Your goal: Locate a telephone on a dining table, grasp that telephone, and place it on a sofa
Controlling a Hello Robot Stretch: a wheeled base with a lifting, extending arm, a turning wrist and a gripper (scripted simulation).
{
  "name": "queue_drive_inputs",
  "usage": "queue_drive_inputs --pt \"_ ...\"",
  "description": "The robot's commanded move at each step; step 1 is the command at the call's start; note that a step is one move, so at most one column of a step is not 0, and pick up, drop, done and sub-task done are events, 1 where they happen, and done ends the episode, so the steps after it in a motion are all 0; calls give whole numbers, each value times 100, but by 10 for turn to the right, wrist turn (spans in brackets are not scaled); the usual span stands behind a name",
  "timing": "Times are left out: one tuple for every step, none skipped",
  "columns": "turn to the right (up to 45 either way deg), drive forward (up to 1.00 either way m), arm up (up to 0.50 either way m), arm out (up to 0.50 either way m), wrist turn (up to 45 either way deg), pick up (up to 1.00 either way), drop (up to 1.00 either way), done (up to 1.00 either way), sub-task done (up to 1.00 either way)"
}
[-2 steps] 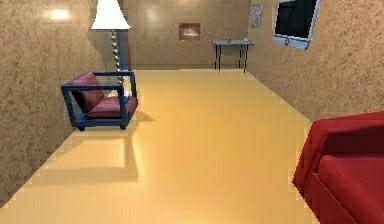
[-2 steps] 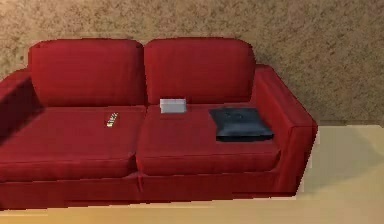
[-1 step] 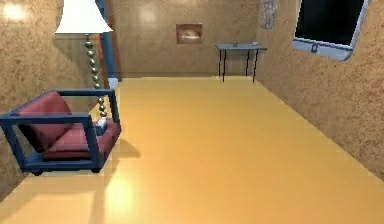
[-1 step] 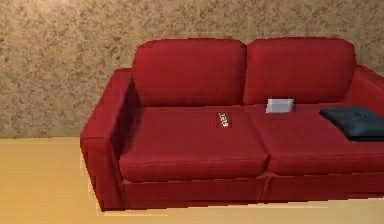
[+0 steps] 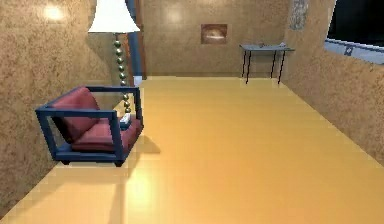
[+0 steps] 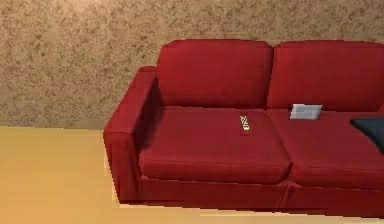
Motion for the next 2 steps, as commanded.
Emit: queue_drive_inputs --pt "0 100 0 0 0 0 0 0 0" --pt "0 100 0 0 0 0 0 0 0"
